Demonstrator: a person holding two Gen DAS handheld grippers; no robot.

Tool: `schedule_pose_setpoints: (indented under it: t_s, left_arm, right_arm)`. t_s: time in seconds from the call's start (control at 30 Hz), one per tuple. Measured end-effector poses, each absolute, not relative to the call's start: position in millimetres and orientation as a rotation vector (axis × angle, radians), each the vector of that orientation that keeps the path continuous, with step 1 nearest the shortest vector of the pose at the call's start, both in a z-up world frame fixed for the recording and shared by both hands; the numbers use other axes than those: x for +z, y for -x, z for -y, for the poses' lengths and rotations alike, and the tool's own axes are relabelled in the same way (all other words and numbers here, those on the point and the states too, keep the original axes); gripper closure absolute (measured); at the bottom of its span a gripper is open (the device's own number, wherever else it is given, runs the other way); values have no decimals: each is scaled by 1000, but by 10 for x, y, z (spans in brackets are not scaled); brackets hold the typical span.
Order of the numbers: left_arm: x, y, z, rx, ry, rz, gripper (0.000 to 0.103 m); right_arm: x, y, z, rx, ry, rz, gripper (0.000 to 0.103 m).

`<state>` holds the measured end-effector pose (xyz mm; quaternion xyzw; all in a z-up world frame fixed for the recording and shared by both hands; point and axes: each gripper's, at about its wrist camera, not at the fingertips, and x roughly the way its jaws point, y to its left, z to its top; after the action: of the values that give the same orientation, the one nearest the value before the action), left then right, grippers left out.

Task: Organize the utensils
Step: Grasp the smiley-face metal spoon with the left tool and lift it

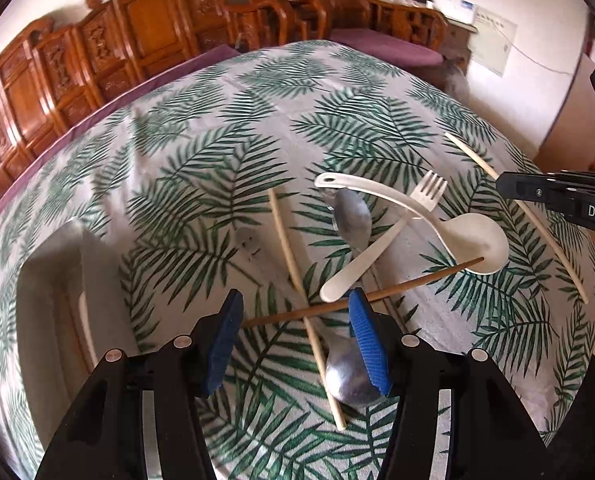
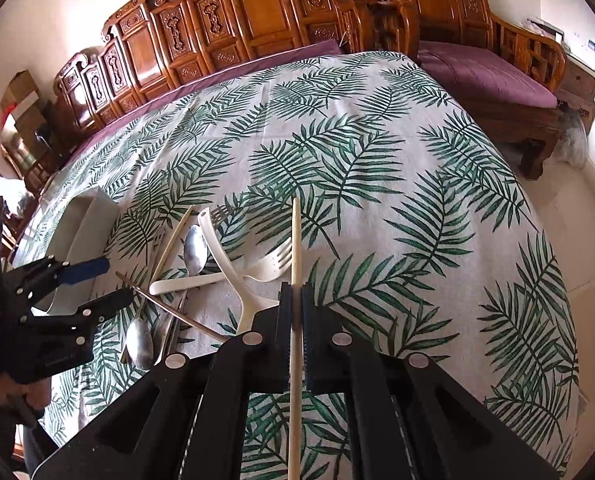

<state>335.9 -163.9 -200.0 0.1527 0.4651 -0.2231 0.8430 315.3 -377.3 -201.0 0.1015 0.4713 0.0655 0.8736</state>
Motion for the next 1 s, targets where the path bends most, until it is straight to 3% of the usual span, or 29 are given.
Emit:
schedule_pose_setpoints:
  t_s: [0.37, 0.47, 0.57, 0.87, 1.0]
  left_arm:
    - [-2078, -3603, 1588, -434, -209, -1040, 52]
    - [-2119, -3656, 1632, -429, -208, -1070, 72]
    - [-2207, -3692, 1686, -413, -239, -1109, 83]
    - [-2292, -3754, 1752, -395, -264, -1144, 85]
    - [-2289, -3759, 1755, -387, -266, -1143, 91]
  right_arm:
    - [-1956, -3122, 3660, 161, -180, -965, 97]
    - [-1953, -3120, 3648, 163, -176, -965, 97]
    - [-1941, -3121, 3668, 161, -182, -961, 97]
    - [-1923, -3124, 3706, 156, -190, -957, 97]
    - [-1921, -3118, 3721, 155, -186, -958, 97]
